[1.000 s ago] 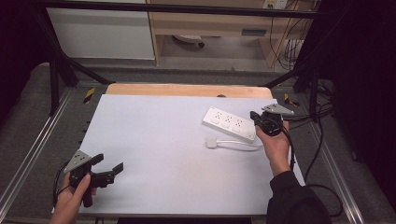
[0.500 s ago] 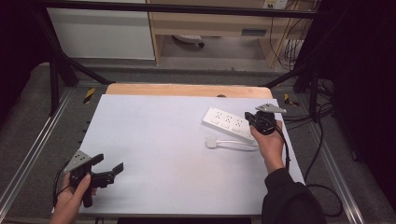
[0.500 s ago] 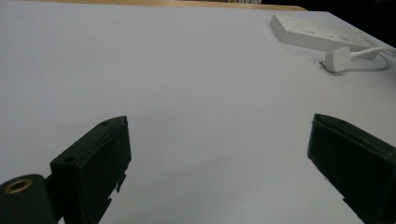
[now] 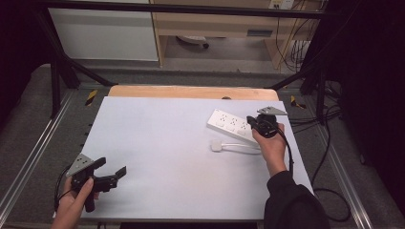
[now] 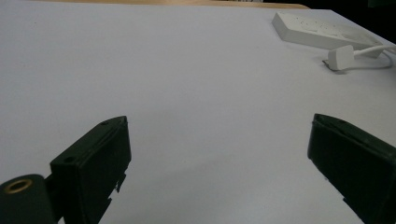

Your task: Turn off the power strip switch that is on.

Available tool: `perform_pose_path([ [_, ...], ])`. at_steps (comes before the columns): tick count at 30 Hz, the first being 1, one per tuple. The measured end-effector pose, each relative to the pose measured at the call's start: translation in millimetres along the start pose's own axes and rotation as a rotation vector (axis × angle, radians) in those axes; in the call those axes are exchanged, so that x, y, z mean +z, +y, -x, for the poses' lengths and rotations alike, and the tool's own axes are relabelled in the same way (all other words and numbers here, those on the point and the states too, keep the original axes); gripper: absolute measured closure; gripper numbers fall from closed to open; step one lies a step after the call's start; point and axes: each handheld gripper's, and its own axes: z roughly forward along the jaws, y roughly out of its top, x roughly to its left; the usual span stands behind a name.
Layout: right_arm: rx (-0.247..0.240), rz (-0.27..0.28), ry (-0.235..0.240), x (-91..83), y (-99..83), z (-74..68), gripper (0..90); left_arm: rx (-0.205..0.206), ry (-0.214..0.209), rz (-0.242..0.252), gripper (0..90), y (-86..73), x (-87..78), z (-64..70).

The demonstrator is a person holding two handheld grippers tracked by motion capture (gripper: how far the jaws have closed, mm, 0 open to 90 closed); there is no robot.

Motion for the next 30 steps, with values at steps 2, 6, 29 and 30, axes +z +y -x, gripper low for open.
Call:
perform_pose_path([
  [2, 0.001, -0.004, 0.002, 1.7, -0.5, -1.6, 90.0, 0.000, 0.001, -0.001, 6.1, 0.1, 0.2, -0.1],
  [6, 0.004, -0.010, 0.011, 6.1, -0.8, -5.4, 90.0, 0.008, -0.003, -0.004, 6.1, 0.1, 0.4, 0.4],
  [29, -0.020, -0.069, 0.027, 22.0, -9.2, -15.6, 90.0, 0.008, -0.004, -0.005, 6.1, 0.2, -0.3, 0.5],
  [30, -0.016, -0.074, 0.028, 22.0, -9.5, -16.0, 90.0, 0.008, -0.004, -0.005, 6.0, 0.2, -0.3, 0.4],
])
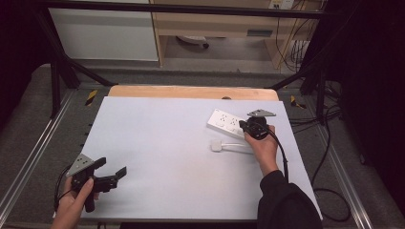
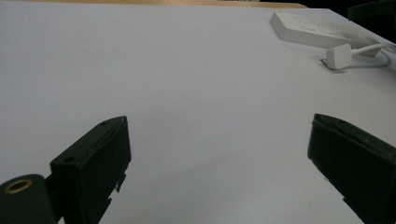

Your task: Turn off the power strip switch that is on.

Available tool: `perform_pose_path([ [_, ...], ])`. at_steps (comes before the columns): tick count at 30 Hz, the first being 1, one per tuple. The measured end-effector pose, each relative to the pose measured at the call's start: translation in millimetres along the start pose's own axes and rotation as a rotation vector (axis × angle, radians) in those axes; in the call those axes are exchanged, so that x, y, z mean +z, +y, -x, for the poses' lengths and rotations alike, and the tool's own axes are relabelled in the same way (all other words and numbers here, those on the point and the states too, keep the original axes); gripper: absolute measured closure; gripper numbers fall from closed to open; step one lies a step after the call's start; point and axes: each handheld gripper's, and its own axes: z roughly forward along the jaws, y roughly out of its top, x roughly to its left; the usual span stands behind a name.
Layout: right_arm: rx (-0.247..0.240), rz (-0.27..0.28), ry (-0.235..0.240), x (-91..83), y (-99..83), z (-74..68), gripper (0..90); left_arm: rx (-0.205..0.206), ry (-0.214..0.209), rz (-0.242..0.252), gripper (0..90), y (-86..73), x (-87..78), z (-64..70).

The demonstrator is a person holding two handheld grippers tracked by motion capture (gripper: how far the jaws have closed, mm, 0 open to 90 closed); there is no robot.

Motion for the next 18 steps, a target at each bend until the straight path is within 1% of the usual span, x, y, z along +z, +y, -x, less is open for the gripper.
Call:
perform_pose_path([
  [18, -0.007, -0.025, 0.002, 4.6, -5.7, -1.7, 90.0, 0.000, -0.001, 0.000, 6.1, -0.1, 0.0, 0.3],
])
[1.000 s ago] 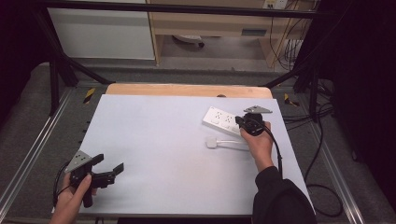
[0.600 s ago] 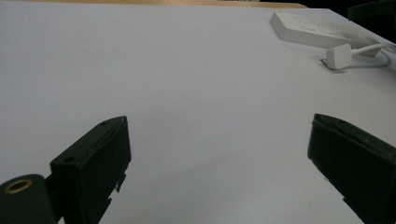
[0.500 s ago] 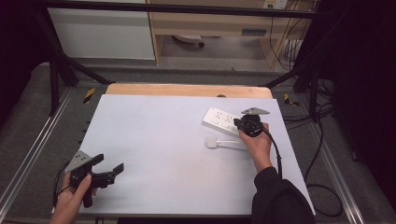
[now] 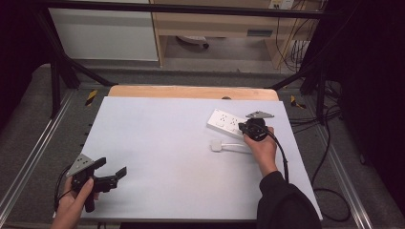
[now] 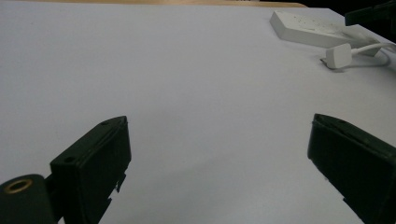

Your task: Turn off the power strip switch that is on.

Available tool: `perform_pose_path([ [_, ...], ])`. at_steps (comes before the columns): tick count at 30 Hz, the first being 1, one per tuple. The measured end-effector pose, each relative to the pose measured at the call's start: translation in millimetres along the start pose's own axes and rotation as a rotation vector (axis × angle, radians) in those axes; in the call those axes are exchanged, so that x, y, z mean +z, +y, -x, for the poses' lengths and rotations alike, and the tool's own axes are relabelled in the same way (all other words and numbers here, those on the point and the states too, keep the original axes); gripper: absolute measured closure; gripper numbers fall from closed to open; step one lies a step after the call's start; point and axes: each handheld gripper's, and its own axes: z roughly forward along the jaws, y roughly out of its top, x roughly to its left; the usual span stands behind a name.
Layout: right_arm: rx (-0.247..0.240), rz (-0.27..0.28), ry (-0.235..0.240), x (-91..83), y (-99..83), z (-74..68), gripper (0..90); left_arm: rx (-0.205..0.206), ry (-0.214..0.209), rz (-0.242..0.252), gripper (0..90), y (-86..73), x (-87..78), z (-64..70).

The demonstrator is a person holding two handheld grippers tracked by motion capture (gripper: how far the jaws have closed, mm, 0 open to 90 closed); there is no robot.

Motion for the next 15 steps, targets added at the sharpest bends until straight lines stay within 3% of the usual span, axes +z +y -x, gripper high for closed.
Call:
perform_pose_path([
  [15, -0.001, -0.018, 0.008, 5.3, -5.0, -3.5, 90.0, 0.001, 0.000, 0.000, 6.1, 0.0, -0.1, -0.1],
])
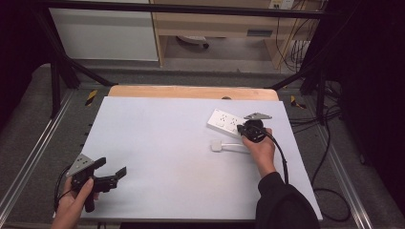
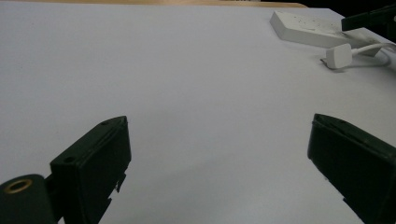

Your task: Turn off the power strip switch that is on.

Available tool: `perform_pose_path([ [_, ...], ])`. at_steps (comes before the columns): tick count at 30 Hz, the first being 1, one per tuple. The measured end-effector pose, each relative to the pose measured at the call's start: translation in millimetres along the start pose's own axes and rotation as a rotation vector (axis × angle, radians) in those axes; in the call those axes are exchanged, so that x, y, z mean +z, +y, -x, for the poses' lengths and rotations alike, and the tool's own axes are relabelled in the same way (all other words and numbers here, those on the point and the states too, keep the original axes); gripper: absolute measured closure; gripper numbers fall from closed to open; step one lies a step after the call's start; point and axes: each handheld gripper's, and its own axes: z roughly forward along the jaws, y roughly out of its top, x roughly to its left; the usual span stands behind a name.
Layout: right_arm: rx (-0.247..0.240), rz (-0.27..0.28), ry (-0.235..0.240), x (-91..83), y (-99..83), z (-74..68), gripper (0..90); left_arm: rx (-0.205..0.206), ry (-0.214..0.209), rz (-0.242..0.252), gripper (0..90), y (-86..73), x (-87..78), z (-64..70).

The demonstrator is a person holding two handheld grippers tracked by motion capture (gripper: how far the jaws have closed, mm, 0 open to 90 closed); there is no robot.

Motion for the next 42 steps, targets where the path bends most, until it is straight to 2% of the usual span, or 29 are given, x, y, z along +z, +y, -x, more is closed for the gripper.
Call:
perform_pose_path([
  [42, 0.014, 0.016, 0.006, 0.8, -5.5, -0.4, 90.0, 0.008, -0.002, -0.004, 6.1, -0.2, 0.7, 0.7],
])
